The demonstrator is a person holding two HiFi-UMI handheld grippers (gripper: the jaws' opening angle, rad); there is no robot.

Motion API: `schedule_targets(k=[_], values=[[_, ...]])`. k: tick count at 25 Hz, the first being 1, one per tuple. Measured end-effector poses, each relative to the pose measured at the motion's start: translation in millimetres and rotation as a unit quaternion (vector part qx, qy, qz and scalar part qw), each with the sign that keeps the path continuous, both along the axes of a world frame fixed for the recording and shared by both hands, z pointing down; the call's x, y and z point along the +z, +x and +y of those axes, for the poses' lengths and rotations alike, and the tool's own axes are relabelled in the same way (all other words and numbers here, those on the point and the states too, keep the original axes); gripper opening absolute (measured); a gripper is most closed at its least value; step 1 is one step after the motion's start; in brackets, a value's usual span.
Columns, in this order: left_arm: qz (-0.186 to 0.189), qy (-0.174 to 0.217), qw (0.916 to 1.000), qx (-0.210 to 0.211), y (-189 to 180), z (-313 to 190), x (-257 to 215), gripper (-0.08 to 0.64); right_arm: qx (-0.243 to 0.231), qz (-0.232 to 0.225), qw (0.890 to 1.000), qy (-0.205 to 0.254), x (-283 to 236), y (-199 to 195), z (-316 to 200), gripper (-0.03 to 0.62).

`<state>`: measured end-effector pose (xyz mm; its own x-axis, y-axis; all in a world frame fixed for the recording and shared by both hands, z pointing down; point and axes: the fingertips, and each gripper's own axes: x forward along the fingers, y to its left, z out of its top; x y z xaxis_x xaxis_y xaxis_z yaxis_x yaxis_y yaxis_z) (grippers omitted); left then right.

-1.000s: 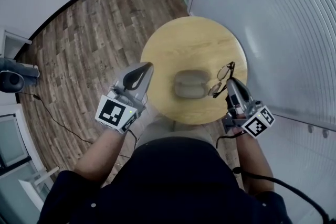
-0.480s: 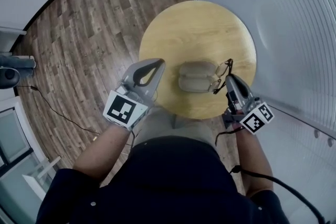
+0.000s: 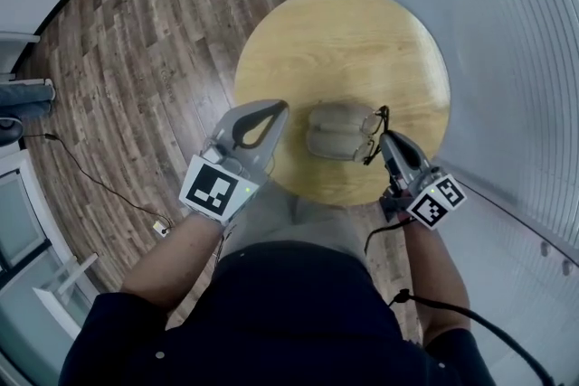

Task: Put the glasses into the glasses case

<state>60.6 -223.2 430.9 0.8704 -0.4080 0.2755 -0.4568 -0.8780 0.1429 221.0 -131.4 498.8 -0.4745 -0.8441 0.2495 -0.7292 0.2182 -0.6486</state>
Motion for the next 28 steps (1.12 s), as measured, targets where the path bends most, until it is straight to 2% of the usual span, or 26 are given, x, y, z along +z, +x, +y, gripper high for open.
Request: schedule_targets(k=[3, 11, 14, 18, 28], values=[[0.004, 0.01, 0.9999, -0.01, -3, 0, -1, 0.0, -0.023, 0.01, 1.0, -0.008, 13, -7, -1, 0.032], [-0.019, -0.027, 0.9993, -0.015, -13, 3, 28, 0.0, -0.065, 0.024, 0.997, -0.028, 39, -18, -5, 0.032], [-0.018, -0.026, 0.9992, -0.024, -16, 3, 31, 0.0, -0.085, 0.041, 0.995, -0.035, 45, -22, -3, 0.032], [-0.012, -0.025, 0.9994, -0.022, -12, -1, 28, 0.0, -0.124, 0.067, 0.989, -0.037, 49, -25, -5, 0.032], [-0.009, -0.028, 0.9988, -0.039, -17, -3, 38, 0.0, -0.229, 0.087, 0.968, -0.058, 68, -43, -7, 0.032]])
